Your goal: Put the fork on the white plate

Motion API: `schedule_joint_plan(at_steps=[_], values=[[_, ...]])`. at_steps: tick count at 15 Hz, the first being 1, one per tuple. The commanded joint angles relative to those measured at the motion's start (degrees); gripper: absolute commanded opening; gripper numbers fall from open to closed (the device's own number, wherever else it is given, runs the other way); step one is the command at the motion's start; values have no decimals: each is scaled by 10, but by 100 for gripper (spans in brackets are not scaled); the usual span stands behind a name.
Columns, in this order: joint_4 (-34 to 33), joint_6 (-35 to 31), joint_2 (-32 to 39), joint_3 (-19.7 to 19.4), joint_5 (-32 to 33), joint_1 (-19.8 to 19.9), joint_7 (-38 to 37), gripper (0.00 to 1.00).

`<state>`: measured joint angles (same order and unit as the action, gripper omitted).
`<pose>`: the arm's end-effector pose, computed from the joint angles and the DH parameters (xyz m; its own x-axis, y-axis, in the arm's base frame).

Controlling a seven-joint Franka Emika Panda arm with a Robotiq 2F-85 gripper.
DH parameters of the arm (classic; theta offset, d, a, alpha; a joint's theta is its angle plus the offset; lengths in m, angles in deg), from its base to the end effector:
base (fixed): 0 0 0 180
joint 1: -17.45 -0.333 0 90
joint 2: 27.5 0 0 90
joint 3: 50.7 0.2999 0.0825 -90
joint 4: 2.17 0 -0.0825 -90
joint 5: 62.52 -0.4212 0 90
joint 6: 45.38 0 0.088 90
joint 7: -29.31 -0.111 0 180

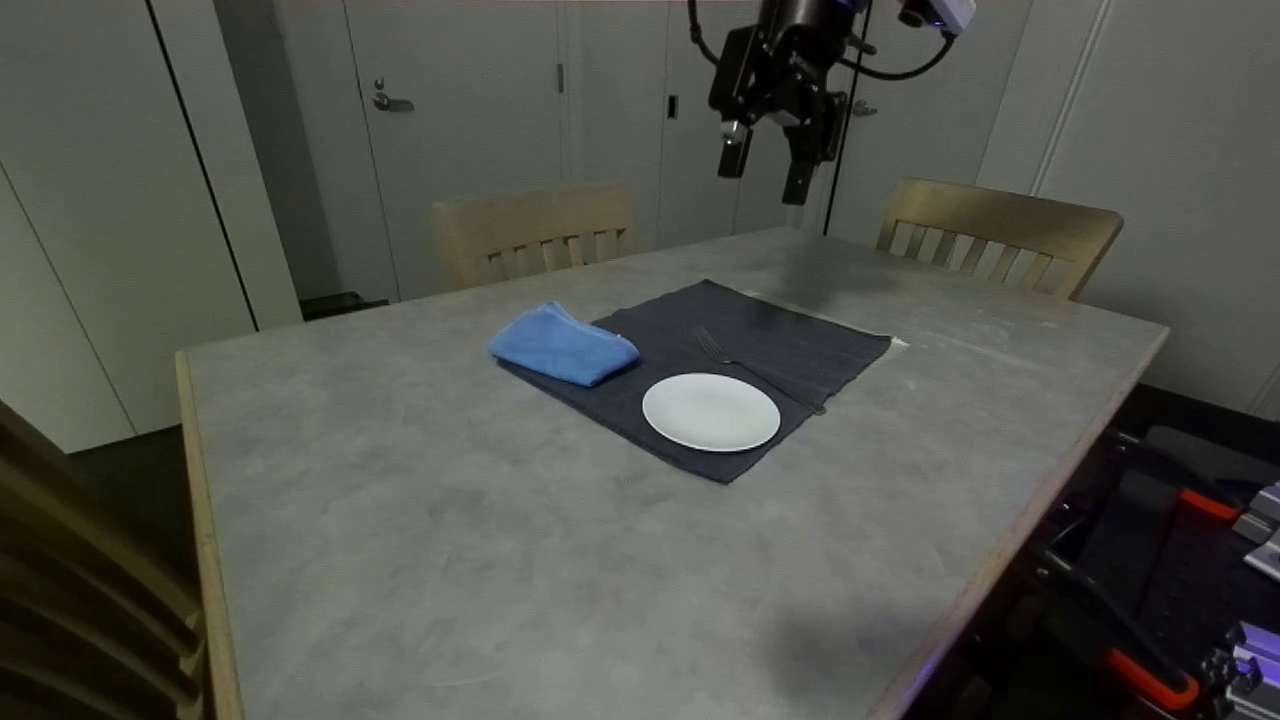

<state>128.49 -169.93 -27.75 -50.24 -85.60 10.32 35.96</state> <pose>0.5269 0.0866 0.3062 0.9947 0.0172 -0.1012 -0.0153 -0.9499 -0.3123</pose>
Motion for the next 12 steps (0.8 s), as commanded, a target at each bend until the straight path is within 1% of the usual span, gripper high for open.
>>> schedule_joint_plan(at_steps=[1, 3, 7, 11, 12], values=[[-2, 3, 0, 12, 1, 13, 0, 100], [3, -24, 9, 15, 41, 10, -28, 100], [24, -74, 15, 10, 95, 18, -85, 100], [51, -115, 15, 3, 114, 32, -122, 100], [56, -120, 16, 0, 106, 38, -121, 100]])
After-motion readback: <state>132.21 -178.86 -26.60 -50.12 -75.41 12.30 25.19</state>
